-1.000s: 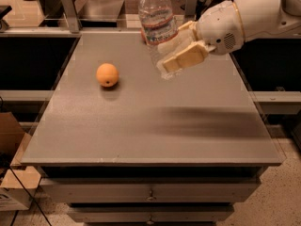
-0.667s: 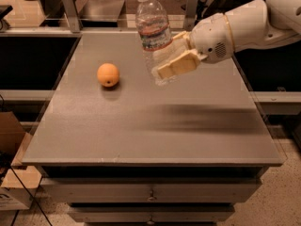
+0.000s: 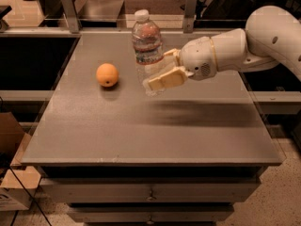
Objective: Place water bottle upright
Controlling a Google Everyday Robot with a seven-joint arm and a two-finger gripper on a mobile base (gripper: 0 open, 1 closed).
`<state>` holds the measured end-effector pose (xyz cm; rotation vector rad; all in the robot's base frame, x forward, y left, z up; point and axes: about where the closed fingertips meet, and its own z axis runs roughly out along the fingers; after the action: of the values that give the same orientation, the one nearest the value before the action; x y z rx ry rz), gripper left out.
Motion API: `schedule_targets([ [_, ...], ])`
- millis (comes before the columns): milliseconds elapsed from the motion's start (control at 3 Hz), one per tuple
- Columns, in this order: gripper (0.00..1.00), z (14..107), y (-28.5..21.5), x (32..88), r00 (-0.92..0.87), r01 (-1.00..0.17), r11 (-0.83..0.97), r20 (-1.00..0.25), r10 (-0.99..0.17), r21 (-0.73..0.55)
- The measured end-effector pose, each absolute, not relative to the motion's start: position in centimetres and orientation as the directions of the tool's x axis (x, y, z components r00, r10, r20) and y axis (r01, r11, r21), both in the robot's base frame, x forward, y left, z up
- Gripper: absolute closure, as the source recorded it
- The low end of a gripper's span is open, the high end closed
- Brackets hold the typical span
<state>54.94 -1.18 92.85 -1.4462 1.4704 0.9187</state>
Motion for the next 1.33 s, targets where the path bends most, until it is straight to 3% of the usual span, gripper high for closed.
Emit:
schedule_targets([
  [1000,1.00,88.0,-1.2,54.8,0.102,-0.989,0.074,-0.946,-0.308,-0.131],
  [1333,0.83,87.3,-1.3,54.8,0.103,-0.987,0.086,-0.949,-0.296,-0.134],
])
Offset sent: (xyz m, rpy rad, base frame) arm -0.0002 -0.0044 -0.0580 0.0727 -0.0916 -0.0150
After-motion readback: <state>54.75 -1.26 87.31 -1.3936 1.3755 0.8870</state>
